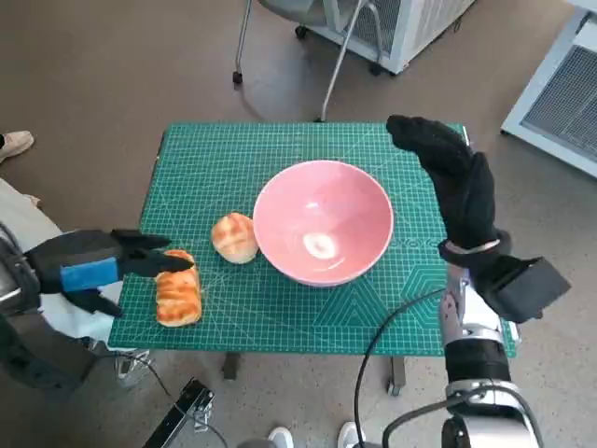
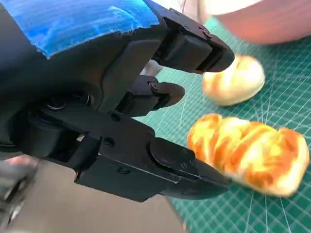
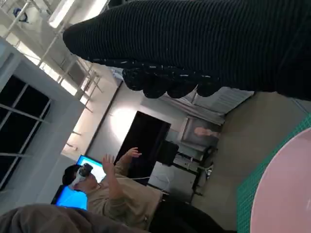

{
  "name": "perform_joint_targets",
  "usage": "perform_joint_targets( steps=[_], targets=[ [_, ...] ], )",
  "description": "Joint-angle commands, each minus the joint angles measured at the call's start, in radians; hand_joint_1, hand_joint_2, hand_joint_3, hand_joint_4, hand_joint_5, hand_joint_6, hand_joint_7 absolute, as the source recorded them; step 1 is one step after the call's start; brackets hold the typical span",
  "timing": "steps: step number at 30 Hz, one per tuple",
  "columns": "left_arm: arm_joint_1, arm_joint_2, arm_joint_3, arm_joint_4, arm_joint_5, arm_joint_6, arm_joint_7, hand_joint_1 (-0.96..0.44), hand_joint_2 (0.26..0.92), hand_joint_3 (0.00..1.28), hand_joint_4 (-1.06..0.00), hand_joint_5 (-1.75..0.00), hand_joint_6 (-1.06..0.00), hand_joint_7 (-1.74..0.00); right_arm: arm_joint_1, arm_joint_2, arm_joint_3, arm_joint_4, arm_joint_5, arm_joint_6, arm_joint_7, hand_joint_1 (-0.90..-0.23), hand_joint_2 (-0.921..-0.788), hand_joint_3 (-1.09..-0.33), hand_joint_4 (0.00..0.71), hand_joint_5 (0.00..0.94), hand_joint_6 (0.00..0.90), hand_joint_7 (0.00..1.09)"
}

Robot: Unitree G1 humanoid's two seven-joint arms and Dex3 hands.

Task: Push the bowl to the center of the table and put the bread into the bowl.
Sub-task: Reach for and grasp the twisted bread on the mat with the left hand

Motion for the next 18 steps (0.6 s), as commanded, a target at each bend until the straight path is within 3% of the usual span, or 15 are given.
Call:
perform_joint_targets(
  steps=[1,18],
  targets=[
    [-0.045,-0.024,-0.061,0.040,0.083,-0.019,0.088,-0.12,0.782,0.01,-0.33,0.00,-0.45,-0.01,0.027,-0.008,0.001,-0.007,0.001,0.023,0.014,-0.585,-0.921,-0.813,0.362,0.014,-0.001,0.79],
    [-0.154,-0.101,-0.270,0.118,0.339,0.066,0.268,-0.16,0.870,0.02,-0.28,0.00,-0.38,0.00,0.051,-0.012,0.001,-0.043,-0.005,0.043,0.005,-0.574,-0.921,-0.815,0.363,0.014,-0.001,0.79]
  ],
)
